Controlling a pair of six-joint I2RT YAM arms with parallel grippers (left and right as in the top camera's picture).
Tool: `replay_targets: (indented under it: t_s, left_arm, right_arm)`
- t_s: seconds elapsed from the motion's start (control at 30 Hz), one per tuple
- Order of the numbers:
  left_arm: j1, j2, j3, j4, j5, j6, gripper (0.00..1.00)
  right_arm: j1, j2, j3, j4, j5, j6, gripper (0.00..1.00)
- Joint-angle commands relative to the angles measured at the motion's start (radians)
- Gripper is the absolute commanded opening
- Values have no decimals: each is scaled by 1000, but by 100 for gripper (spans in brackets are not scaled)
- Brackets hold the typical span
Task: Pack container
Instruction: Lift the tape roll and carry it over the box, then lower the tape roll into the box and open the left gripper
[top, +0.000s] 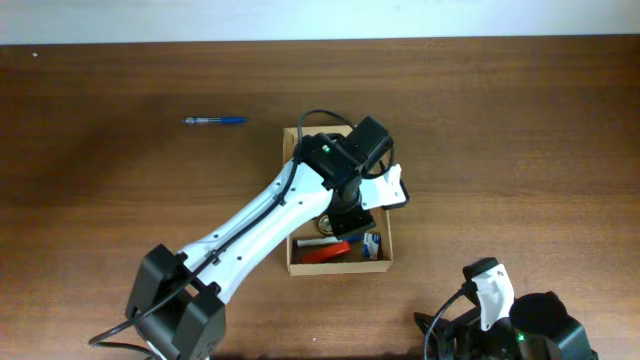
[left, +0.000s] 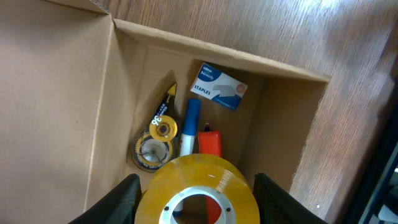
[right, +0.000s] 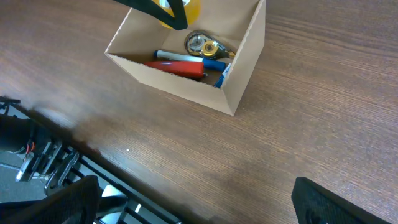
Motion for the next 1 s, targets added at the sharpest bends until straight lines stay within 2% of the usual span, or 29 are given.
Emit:
replay_targets:
  t_s: [0.0,0.17,0.83,0.97]
  left_arm:
    - [6,-6,-19,25,33,36,38]
    - [6,-6,-91,138,90,37,38]
    - [6,-3,-328,444,85,35,39]
    - [6,-2,-340,463,85,35,40]
  right_arm:
    - [8,5,-3,3,-5,-3,99]
    - [8,5,-3,3,-5,-3,99]
    - [8,5,-3,3,-5,-3,99]
    - [8,5,-3,3,-5,-3,99]
